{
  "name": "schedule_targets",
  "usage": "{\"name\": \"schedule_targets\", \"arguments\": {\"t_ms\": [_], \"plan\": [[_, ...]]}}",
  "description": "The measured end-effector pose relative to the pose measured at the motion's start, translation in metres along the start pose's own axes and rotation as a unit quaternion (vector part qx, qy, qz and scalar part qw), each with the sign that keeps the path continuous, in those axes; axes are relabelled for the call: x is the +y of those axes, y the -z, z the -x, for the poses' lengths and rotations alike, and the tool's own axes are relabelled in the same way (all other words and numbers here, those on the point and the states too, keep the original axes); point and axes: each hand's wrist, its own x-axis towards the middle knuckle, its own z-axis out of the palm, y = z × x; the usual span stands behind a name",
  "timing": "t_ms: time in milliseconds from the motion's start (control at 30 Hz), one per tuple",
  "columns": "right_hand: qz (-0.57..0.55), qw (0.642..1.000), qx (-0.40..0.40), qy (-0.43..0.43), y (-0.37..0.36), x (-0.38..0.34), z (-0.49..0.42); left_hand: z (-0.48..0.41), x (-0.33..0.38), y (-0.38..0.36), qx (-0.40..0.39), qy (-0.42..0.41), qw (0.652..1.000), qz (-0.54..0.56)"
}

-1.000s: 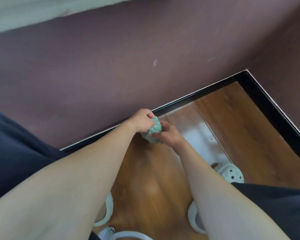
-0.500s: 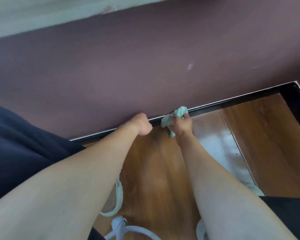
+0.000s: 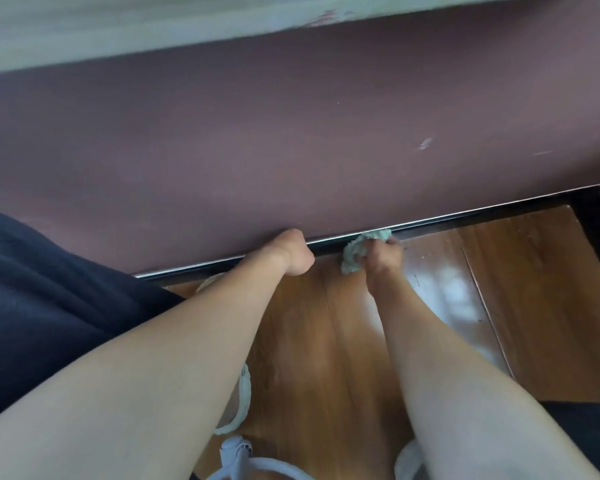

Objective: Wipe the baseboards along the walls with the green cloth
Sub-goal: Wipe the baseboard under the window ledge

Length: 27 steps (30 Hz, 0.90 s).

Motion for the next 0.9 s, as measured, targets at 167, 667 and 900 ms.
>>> {"name": "schedule_targets", "arguments": {"t_ms": [167, 667, 900], "plan": [[0.090, 0.988, -0.126, 0.006, -0.022, 0.022, 0.024, -0.005, -0.003, -0.001, -0.011, 0.009, 1.000, -0.005], [0.050, 0.998, -0.015, -0.021, -0.013, 0.003, 0.026, 0.005, 0.004, 0.002, -0.011, -0.005, 0.999, -0.040], [0.129, 0.984, -0.122, -0.022, -0.019, 0.005, 0.041, 0.008, 0.005, -0.003, -0.026, -0.008, 0.999, -0.031]]}}
